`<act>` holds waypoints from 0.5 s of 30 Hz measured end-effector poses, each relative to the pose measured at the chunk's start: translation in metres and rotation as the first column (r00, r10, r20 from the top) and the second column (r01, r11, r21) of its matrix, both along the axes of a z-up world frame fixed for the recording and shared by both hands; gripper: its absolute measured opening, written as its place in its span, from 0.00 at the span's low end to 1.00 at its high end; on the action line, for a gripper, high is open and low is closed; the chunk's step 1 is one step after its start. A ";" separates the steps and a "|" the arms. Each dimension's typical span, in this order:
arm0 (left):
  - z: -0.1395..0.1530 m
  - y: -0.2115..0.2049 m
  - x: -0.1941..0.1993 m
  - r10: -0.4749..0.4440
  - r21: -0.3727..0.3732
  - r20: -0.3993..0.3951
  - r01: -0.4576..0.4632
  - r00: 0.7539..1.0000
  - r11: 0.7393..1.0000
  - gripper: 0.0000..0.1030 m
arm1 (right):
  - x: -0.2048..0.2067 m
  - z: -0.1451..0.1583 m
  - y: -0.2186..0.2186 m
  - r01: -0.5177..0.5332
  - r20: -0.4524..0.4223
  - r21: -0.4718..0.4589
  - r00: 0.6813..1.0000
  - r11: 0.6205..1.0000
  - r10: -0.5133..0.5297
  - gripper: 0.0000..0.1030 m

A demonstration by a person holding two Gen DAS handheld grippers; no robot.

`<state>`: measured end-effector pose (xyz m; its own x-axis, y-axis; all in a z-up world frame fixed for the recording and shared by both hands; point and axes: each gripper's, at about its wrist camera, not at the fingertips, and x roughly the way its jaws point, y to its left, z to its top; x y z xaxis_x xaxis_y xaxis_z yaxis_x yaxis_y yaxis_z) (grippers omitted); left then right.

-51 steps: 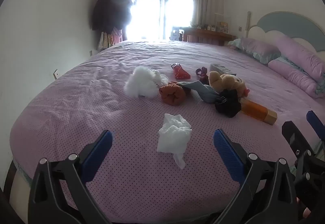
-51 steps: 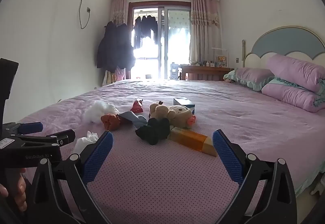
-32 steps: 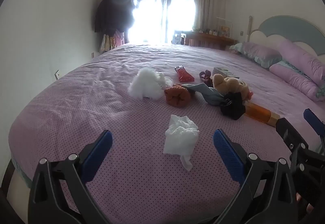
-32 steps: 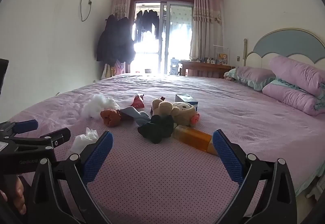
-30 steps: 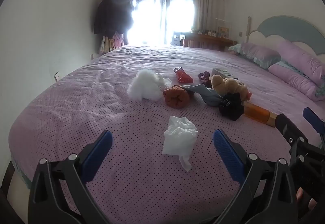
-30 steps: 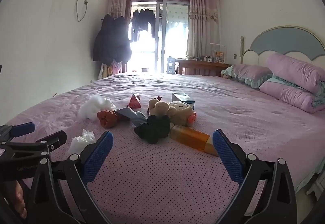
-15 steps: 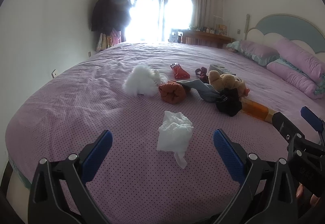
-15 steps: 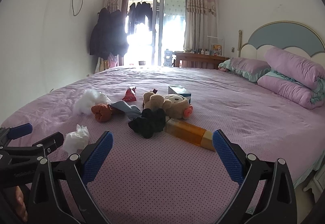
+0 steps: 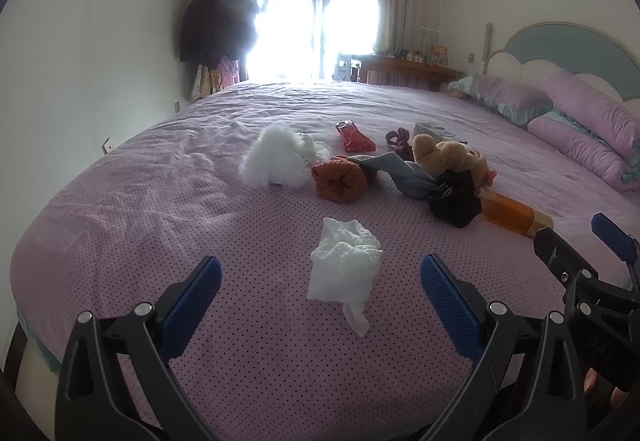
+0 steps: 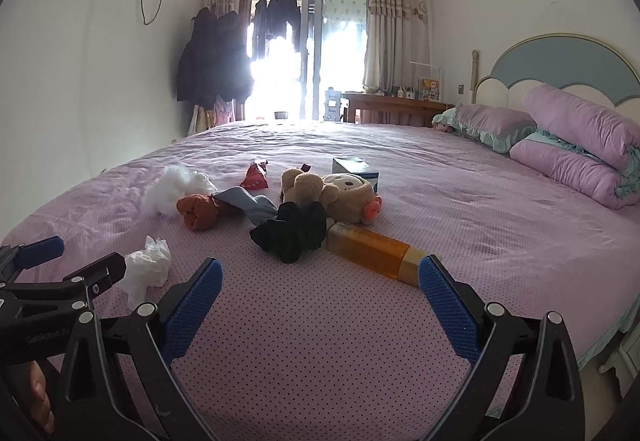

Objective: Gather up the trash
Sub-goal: 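Move the left tool toward the white tissue on the bed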

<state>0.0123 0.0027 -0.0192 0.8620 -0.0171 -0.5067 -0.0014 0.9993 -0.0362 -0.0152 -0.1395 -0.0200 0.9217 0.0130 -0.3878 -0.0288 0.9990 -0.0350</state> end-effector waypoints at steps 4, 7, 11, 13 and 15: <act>0.000 0.000 0.002 -0.001 0.000 -0.006 0.001 1.000 1.000 0.96 | 0.002 -0.001 0.000 -0.003 -0.006 0.006 1.000 1.000 0.003 0.92; 0.000 0.001 0.003 0.002 0.004 -0.006 -0.002 1.000 1.000 0.96 | 0.005 -0.001 0.000 -0.009 -0.014 0.011 1.000 1.000 0.009 0.92; 0.000 0.001 0.004 0.005 0.005 -0.004 -0.005 1.000 1.000 0.96 | 0.008 -0.001 -0.001 -0.014 -0.018 0.025 1.000 1.000 0.014 0.92; 0.000 0.002 0.004 0.008 0.007 0.000 -0.008 1.000 1.000 0.96 | 0.009 -0.001 0.000 -0.011 -0.015 0.025 1.000 1.000 0.012 0.92; 0.000 0.002 0.006 0.010 0.008 0.000 -0.010 1.000 1.000 0.96 | 0.009 -0.002 -0.001 -0.008 -0.014 0.025 1.000 1.000 0.008 0.92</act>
<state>0.0179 0.0047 -0.0193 0.8619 -0.0046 -0.5070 -0.0113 0.9995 -0.0282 -0.0060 -0.1400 -0.0215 0.9161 0.0302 -0.3998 -0.0374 0.9993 -0.0100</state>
